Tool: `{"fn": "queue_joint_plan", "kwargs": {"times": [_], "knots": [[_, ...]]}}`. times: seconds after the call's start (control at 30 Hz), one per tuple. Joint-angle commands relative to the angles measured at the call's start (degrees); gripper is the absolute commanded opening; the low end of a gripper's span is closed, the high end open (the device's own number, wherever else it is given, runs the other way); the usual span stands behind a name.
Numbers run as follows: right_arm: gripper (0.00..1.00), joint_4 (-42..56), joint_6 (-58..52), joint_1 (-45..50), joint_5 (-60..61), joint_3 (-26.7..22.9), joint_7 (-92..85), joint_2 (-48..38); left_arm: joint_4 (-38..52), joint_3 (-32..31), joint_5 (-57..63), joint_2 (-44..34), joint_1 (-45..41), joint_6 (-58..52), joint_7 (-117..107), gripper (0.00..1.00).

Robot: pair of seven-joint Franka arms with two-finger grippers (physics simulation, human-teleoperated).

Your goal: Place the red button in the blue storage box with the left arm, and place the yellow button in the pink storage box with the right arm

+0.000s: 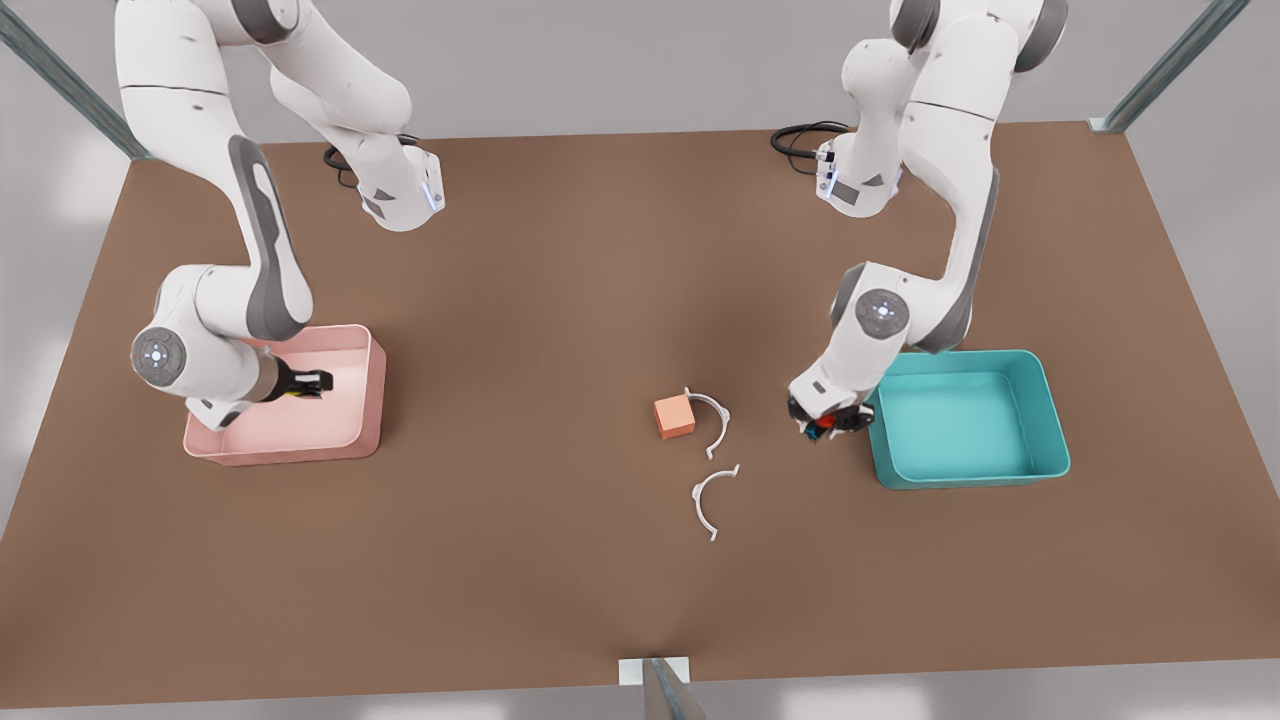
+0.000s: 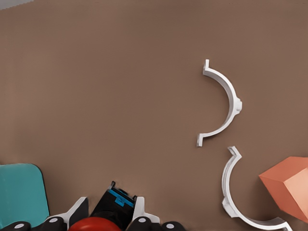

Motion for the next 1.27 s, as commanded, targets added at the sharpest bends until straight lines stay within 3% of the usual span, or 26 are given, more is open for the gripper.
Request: {"fn": "queue_joint_plan", "kwargs": {"times": [0.0, 0.07, 0.1, 0.17, 0.3, 0.37, 0.43, 0.47, 0.5, 0.53, 0.6, 0.63, 0.73, 0.8, 0.83, 0.93, 0.97, 1.07, 1.23], "knots": [[0.51, -2.34, 4.13, -0.75, -0.07, 0.04, -13.09, -0.12, 0.14, -0.01, -0.49, -2.56, 3.33, -7.82, 13.29, 0.52], [0.58, -4.63, 6.25, -2.24, -0.24, -0.05, -13.18, 0.31, 0.23, -0.09, -0.67, -5.11, 10.18, -11.07, 24.26, 0.52], [0.91, -4.54, 6.42, -3.91, -0.24, -0.05, -13.18, 1.45, 0.23, -0.09, -0.93, -5.38, 14.58, -11.07, 31.56, 0.52], [1.00, -4.28, 9.66, -5.75, -0.42, -0.05, -13.97, 4.88, 0.23, -0.09, -2.51, -4.94, 19.58, -10.98, 40.43, 0.52], [1.00, -0.07, 10.29, -4.97, -0.42, 1.18, -12.75, 5.77, 1.11, -0.01, -2.86, 0.07, 26.10, -10.37, 49.76, 0.52], [1.00, 15.66, -1.22, -3.74, -3.23, 6.19, -8.70, 5.85, 1.99, -0.09, -2.95, 3.06, 27.24, -10.37, 50.38, 0.51], [1.00, 26.38, -6.66, 0.39, -3.41, 6.45, -8.00, 5.42, 1.99, 0.08, -4.10, 4.90, 27.33, -10.46, 51.44, 0.51], [1.00, 32.10, -14.84, 1.01, -3.41, 7.59, -3.17, 4.98, 2.08, -0.01, -4.45, 6.92, 27.24, -10.37, 51.52, 0.52], [1.00, 33.87, -18.98, 1.01, -3.85, 10.93, 0.17, 2.08, 2.08, 0.08, -4.80, 7.19, 27.24, -10.28, 51.52, 0.89], [1.00, 33.07, -20.21, 0.39, -3.32, 11.55, 3.69, 1.81, 2.17, -0.01, -4.89, 7.19, 27.24, -10.37, 51.17, 1.00], [1.00, 34.30, -23.11, 0.83, -4.55, 12.78, 12.57, 1.81, 3.22, -0.01, -4.89, 7.10, 27.06, -10.81, 50.82, 1.00], [1.00, 34.84, -23.90, 2.41, -4.37, 11.47, 13.89, -0.38, 3.48, -0.01, -4.89, 7.10, 27.06, -10.81, 50.73, 1.00], [1.00, 31.31, -23.29, 16.30, -4.11, -4.09, 13.98, -3.90, 5.59, -0.53, -4.80, 4.03, 26.36, -13.26, 41.51, 1.00], [1.00, 36.92, -26.96, 18.40, -1.12, -7.87, 14.41, -0.84, 15.06, -3.25, -4.80, 3.50, 26.36, -22.82, 28.44, 1.00], [1.00, 41.25, -29.44, 19.38, -1.21, -8.84, 14.50, 1.02, 20.79, -4.31, -4.80, 3.50, 25.13, -29.70, 18.75, 1.00], [1.00, 41.51, -27.51, 18.24, -1.04, -8.84, 13.45, 0.23, 38.46, -4.31, -3.74, 3.67, 21.88, -51.05, 4.50, 1.00], [1.00, 40.90, -24.79, 18.41, -0.95, -9.01, 13.54, 0.23, 40.57, -4.31, -3.66, 3.67, 21.53, -52.64, 4.50, 1.00], [1.00, 37.82, -23.11, 17.18, -0.95, -8.14, 11.34, -0.91, 40.66, -3.35, -3.83, -2.92, 19.77, -53.96, 4.50, 1.00], [1.00, 38.17, -23.99, 17.71, -1.12, -7.34, 11.95, -1.71, 36.53, -3.35, -3.74, -5.29, 19.24, -52.73, 4.68, 1.00]]}}
